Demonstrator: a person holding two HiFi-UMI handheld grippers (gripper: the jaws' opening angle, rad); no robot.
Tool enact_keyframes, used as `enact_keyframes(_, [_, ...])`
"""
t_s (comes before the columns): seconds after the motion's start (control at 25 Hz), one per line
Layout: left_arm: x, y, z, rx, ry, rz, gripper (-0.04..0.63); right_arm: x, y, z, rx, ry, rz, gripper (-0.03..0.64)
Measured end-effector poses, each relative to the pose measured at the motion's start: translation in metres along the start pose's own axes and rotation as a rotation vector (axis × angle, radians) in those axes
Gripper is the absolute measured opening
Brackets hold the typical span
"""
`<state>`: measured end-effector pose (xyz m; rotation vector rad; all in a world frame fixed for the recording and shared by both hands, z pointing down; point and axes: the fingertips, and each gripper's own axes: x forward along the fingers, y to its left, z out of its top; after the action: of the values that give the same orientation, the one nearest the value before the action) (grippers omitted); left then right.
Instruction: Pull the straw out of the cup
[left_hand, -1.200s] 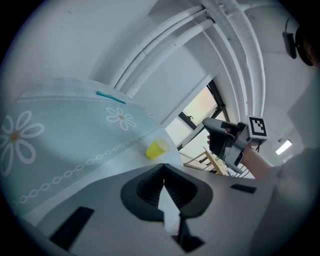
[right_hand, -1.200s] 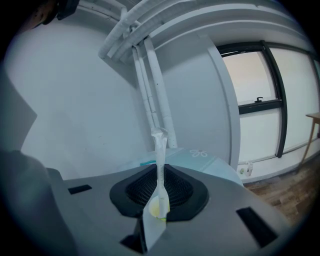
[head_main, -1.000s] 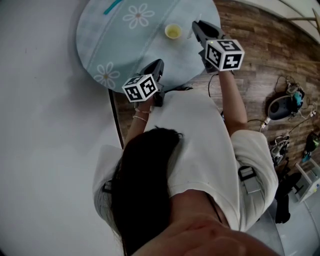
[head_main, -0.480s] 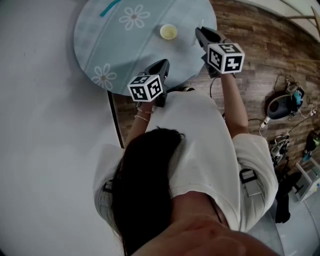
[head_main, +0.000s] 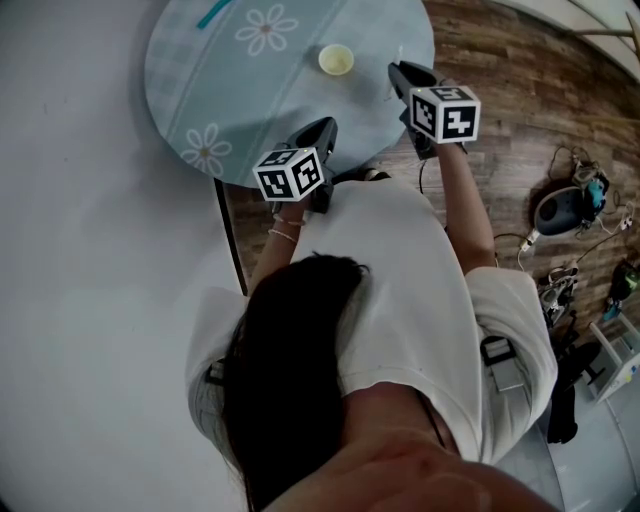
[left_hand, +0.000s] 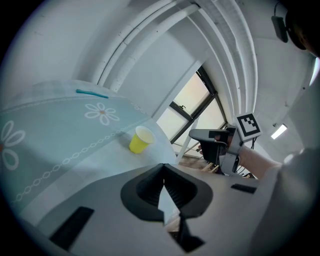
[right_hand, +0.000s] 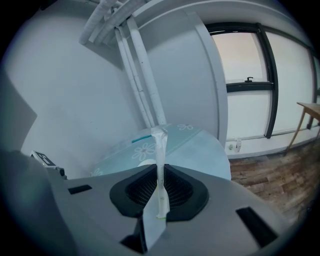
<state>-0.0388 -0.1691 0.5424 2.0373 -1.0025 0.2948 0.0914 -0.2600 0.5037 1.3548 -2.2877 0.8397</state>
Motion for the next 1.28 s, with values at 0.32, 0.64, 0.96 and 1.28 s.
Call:
enact_keyframes(0.32, [-0.002,0.009,-0.005,-0.02,0.017,0.015,0.008,0.011,-0.006,-0.026,0.052,0.076,-0.015,0.058])
enact_keyframes(0.64, [-0.004,0.015,-0.008,-0.025,0.023,0.02,0.008,0.018,-0.01,-0.041,0.086,0.112,-0.026,0.058])
enact_keyframes(0.96, [-0.006,0.023,-0.009,-0.044,0.019,0.042,0.008,0.026,-0.017,-0.059,0.114,0.158,-0.046,0.058])
enact_keyframes(1.28, [-0.006,0.029,-0.008,-0.048,0.028,0.06,0.008,0.036,-0.024,-0.073,0.121,0.195,-0.058,0.058])
